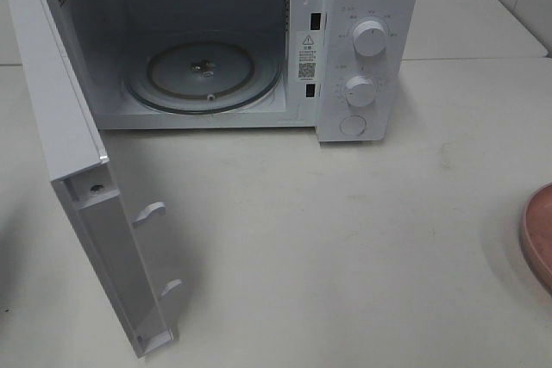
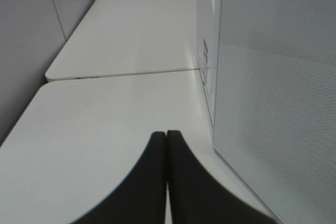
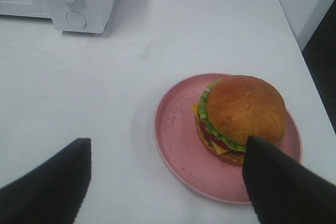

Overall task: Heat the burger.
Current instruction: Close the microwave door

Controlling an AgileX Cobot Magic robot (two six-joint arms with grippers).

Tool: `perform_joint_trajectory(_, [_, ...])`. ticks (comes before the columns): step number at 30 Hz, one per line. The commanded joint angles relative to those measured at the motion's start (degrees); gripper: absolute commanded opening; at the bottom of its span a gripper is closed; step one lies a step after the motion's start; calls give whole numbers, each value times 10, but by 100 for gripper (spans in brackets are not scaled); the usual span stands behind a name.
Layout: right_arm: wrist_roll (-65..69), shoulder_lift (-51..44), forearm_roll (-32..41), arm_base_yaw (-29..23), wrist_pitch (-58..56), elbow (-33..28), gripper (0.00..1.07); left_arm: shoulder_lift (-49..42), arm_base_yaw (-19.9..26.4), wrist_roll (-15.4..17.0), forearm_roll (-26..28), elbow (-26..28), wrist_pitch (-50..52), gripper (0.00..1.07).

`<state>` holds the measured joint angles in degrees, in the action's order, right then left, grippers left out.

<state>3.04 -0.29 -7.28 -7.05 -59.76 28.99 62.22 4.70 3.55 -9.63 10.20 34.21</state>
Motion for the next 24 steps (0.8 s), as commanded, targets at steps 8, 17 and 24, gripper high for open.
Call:
perform_joint_trajectory(8, [1,-15,1,3,5,-1,76,80,0,91,-162,7,147,0])
perform_joint_trajectory(17, [1,-15,1,3,5,-1,76,131,-50,80,-175,18,172,0])
perform_joint_trajectory(24, [1,-15,1,3,5,-1,76,171,-137,75,-144,41,168,0])
